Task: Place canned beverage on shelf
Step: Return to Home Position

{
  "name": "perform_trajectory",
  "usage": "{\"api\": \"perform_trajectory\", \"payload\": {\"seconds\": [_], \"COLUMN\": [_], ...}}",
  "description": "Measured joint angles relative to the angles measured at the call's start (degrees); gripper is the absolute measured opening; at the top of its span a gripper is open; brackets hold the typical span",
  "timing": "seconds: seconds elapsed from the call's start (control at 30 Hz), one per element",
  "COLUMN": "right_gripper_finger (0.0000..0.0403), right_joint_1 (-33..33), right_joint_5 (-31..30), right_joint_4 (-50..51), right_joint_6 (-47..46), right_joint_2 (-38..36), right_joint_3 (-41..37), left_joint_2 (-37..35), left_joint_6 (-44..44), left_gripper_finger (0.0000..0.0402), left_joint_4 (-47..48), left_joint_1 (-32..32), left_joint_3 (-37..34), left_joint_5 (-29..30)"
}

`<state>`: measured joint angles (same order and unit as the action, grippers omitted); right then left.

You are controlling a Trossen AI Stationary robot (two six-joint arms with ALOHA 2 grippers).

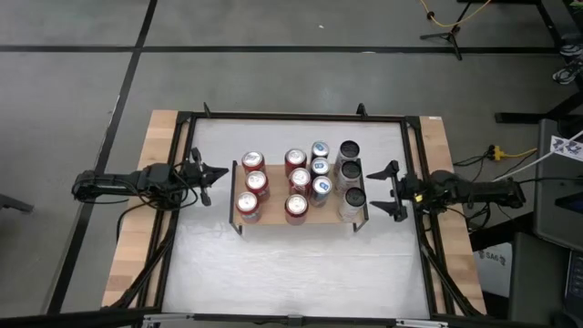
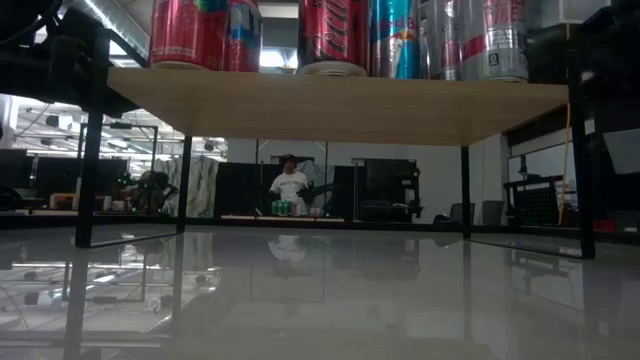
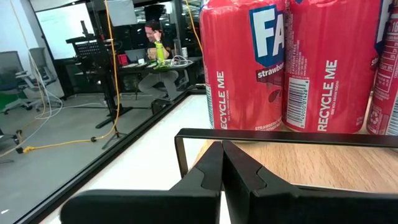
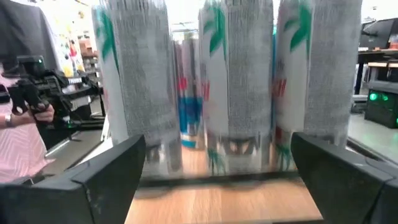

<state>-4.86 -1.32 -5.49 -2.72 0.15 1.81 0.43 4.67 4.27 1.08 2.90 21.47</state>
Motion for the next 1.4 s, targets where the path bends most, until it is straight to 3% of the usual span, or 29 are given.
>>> {"api": "perform_trajectory", "payload": {"seconds": [0.47, 1.4], "right_gripper_finger": [0.0392, 0.0392], "right_joint_1": [0.0, 0.0], "right_joint_5": [-5.9, -5.1], "right_joint_4": [2.9, 3.4], "right_joint_6": [0.3, 1.5], "right_joint_2": [0.1, 0.1], "right_joint_3": [-1.4, -1.3], "left_joint_2": [0.0, 0.0], "left_joint_6": [0.0, 0.0], "left_gripper_finger": [0.0, 0.0], "left_joint_4": [0.0, 0.0], "left_joint_1": [0.0, 0.0], "left_joint_3": [0.0, 0.0], "left_joint_5": [2.0, 2.0]}}
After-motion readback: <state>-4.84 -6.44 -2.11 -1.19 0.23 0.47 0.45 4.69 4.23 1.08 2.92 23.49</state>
